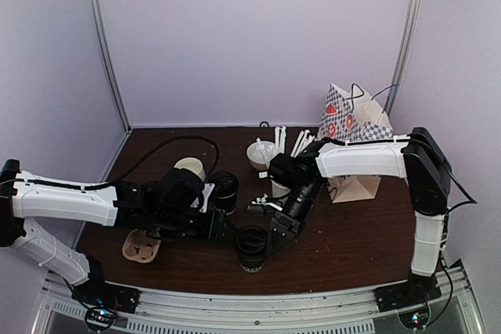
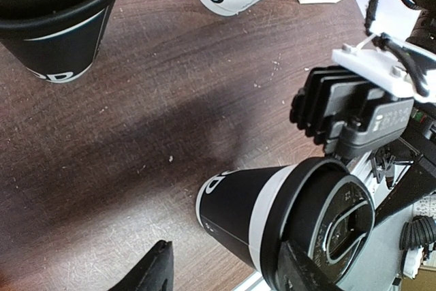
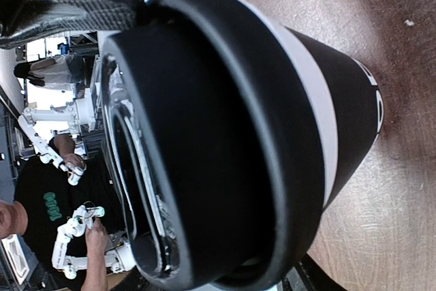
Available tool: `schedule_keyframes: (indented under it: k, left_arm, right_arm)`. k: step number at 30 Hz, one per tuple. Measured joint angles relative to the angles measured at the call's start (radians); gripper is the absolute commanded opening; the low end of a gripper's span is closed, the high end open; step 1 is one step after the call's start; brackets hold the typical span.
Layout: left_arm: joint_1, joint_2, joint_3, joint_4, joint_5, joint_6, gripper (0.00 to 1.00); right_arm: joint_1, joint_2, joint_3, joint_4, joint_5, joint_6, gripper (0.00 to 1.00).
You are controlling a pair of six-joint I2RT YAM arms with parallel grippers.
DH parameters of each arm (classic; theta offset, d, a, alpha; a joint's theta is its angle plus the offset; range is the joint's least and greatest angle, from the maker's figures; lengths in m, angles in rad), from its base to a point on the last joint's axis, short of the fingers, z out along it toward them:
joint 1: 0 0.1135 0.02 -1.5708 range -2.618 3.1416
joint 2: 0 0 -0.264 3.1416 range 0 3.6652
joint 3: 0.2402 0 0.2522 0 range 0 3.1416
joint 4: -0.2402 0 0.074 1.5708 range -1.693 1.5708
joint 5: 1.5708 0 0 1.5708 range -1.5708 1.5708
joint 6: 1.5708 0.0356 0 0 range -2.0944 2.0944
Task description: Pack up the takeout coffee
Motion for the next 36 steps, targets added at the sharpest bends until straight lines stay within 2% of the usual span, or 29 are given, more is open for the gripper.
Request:
schedule_keyframes:
  k: [12,18,23,26,29,31,36]
  left_arm:
    - [0.005,-0.005,-0.008,0.004,0.007,-0.010,0.52]
    - [0.006,-0.004,-0.008,0.002,0.007,-0.011,0.51]
    - [0.006,0.006,0.003,-0.006,0.014,-0.013,0.51]
    - [0.006,0.019,0.016,-0.017,0.017,-0.014,0.51]
    - [0.011,0.033,0.030,-0.029,0.017,-0.020,0.50]
    - [0.012,0.045,0.040,-0.030,0.019,-0.024,0.50]
    - [0.012,0.051,0.046,-0.026,0.018,-0.027,0.50]
  right_arm:
    - [0.000,0.010,0.000,0.026,-0.035,0.069,0.58]
    - [0.000,0.011,0.000,0.027,-0.015,0.095,0.56]
    - [0.000,0.031,0.019,-0.022,0.014,0.113,0.51]
    - [0.005,0.060,0.032,-0.069,0.042,0.120,0.49]
    - [0.008,0.138,0.037,-0.056,0.224,0.136,0.47]
    - [0.000,0.201,0.056,-0.066,0.215,0.156,0.46]
    - [-0.001,0.187,0.065,-0.056,0.252,0.151,0.46]
